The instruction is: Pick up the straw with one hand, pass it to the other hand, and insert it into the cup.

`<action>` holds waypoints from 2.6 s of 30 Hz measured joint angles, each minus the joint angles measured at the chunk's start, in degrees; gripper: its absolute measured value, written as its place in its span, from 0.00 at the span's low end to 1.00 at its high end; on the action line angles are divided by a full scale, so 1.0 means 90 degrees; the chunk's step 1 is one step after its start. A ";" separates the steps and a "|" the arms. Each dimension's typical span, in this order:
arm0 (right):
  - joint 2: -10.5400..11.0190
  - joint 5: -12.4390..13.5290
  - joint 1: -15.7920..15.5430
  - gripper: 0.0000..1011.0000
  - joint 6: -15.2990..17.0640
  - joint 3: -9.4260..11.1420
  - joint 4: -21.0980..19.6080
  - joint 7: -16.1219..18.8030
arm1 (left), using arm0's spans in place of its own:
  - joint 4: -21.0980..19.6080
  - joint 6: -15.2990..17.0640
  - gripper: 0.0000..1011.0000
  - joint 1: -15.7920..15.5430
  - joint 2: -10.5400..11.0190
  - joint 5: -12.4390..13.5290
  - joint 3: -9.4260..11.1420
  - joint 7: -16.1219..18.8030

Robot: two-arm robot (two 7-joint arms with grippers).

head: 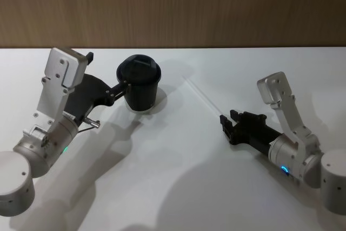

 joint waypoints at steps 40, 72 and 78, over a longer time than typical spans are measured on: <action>-0.0146 0.0246 -0.0187 0.00 -0.0821 0.0285 -0.0724 0.0099 | 0.0000 0.0000 0.99 0.0000 0.0000 0.0000 0.0000 0.0000; -0.0890 0.1244 0.0048 0.00 -0.2069 -0.0009 -0.0891 0.0571 | 0.0000 0.0000 0.99 0.0000 0.0000 0.0000 0.0000 0.0000; -0.0932 0.1301 0.0062 0.00 -0.2100 -0.0073 -0.0887 0.0585 | -0.0019 0.0001 0.99 0.0011 -0.0002 -0.0056 -0.0035 -0.0063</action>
